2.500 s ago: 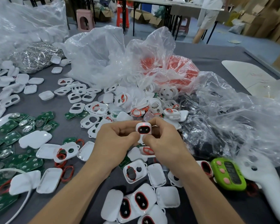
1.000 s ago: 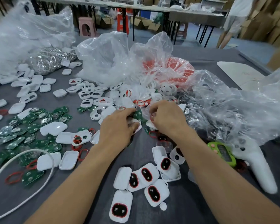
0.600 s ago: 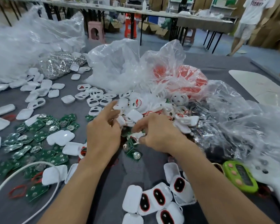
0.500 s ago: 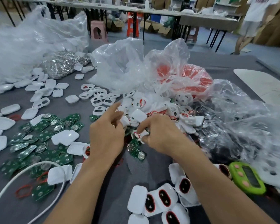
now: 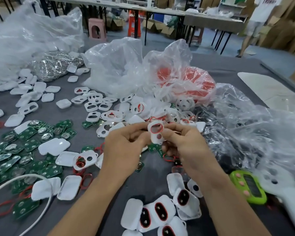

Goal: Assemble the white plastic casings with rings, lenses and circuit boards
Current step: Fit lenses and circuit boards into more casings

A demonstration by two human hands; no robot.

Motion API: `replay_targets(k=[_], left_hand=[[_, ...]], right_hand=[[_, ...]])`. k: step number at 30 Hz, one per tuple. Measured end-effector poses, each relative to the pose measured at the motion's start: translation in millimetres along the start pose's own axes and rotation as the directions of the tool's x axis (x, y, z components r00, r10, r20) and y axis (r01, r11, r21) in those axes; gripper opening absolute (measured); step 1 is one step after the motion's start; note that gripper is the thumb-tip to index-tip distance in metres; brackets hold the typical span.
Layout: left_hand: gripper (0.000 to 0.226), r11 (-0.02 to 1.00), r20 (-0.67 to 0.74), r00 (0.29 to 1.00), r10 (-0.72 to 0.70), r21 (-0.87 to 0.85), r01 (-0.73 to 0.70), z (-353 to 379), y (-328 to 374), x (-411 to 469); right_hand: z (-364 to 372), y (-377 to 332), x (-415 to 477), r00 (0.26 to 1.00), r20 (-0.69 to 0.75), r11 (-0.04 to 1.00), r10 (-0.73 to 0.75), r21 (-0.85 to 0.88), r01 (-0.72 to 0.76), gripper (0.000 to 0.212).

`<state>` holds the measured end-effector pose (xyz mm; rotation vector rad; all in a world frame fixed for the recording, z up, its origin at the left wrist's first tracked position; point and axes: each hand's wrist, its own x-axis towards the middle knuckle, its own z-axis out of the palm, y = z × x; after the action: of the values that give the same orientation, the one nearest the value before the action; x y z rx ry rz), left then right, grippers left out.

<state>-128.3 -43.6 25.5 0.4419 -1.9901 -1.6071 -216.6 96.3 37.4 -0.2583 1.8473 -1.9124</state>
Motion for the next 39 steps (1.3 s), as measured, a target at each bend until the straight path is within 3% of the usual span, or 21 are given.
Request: replay_targets(k=[2, 4, 7, 10, 12, 15, 17, 18, 20, 22, 23, 25, 27, 28, 30, 33, 35, 37, 39], left_hand=[[0.031, 0.987, -0.134, 0.991, -0.011, 0.16, 0.033, -11, -6, 8], [0.046, 0.907, -0.221, 0.975, 0.002, 0.412, 0.091, -26, -15, 18], [0.069, 0.749, -0.164, 0.986, -0.035, 0.649, 0.135, -36, -26, 26], [0.06, 0.671, -0.031, 0.998, -0.055, 0.739, 0.06, -32, -33, 25], [0.056, 0.687, -0.025, 0.999, -0.045, 0.725, 0.049, -30, -35, 27], [0.053, 0.777, -0.144, 0.986, -0.082, 0.61, 0.154, -34, -35, 30], [0.049, 0.823, -0.202, 0.972, -0.122, 0.527, 0.213, -37, -35, 31], [0.047, 0.838, -0.214, 0.967, -0.138, 0.495, 0.229, -39, -35, 32], [0.047, 0.858, -0.229, 0.96, -0.16, 0.448, 0.25, -40, -34, 33], [0.053, 0.867, -0.25, 0.95, -0.187, 0.413, 0.279, -40, -34, 35], [0.054, 0.87, -0.261, 0.944, -0.201, 0.394, 0.295, -40, -33, 35], [0.056, 0.866, -0.285, 0.932, -0.222, 0.382, 0.323, -41, -30, 36], [0.061, 0.85, -0.319, 0.922, -0.22, 0.401, 0.342, -43, -28, 36], [0.064, 0.845, -0.337, 0.916, -0.216, 0.405, 0.348, -44, -28, 36], [0.074, 0.842, -0.355, 0.907, -0.227, 0.396, 0.366, -45, -27, 36], [0.088, 0.844, -0.349, 0.897, -0.27, 0.363, 0.395, -45, -27, 37], [0.094, 0.844, -0.336, 0.899, -0.281, 0.359, 0.398, -46, -29, 39], [0.092, 0.842, -0.32, 0.908, -0.272, 0.377, 0.385, -47, -32, 40], [0.087, 0.832, -0.312, 0.909, -0.276, 0.396, 0.389, -48, -33, 42]], right_hand=[[-5, 2, 2, 1.0, -0.023, 0.989, -0.014, -0.145, 0.011, 0.013], [-4, 0, 4, 0.998, -0.046, 0.966, -0.053, -0.255, 0.039, 0.015], [3, -8, 18, 0.961, -0.139, 0.907, -0.239, -0.385, 0.17, 0.034], [33, -23, 31, 0.946, 0.004, 0.787, -0.326, -0.553, 0.273, 0.037], [58, -28, 43, 0.941, 0.108, 0.677, -0.321, -0.668, 0.308, 0.039], [88, -29, 65, 0.93, 0.262, 0.543, -0.256, -0.757, 0.363, 0.046], [101, -28, 77, 0.929, 0.331, 0.402, -0.162, -0.838, 0.369, 0.047], [104, -26, 83, 0.929, 0.335, 0.375, -0.155, -0.85, 0.369, 0.042], [103, -23, 86, 0.93, 0.295, 0.462, -0.22, -0.808, 0.365, 0.019], [96, -21, 85, 0.921, 0.204, 0.543, -0.332, -0.756, 0.364, 0.016], [93, -22, 84, 0.919, 0.16, 0.527, -0.359, -0.778, 0.341, 0.019], [85, -29, 79, 0.922, 0.136, 0.387, -0.362, -0.878, 0.281, 0.027], [79, -41, 74, 0.951, 0.221, 0.142, -0.217, -0.956, 0.255, 0.036], [77, -48, 72, 0.96, 0.253, 0.097, -0.119, -0.959, 0.265, 0.041], [78, -62, 68, 0.957, 0.289, 0.181, 0.002, -0.941, 0.284, 0.049], [91, -71, 72, 0.951, 0.267, 0.307, -0.158, -0.902, 0.304, 0.041], [107, -63, 79, 0.938, 0.315, 0.214, -0.147, -0.915, 0.341, 0.031], [120, -49, 83, 0.929, 0.365, 0.025, -0.063, -0.93, 0.367, 0.028], [121, -38, 87, 0.923, 0.366, -0.036, -0.122, -0.931, 0.364, 0.024]])
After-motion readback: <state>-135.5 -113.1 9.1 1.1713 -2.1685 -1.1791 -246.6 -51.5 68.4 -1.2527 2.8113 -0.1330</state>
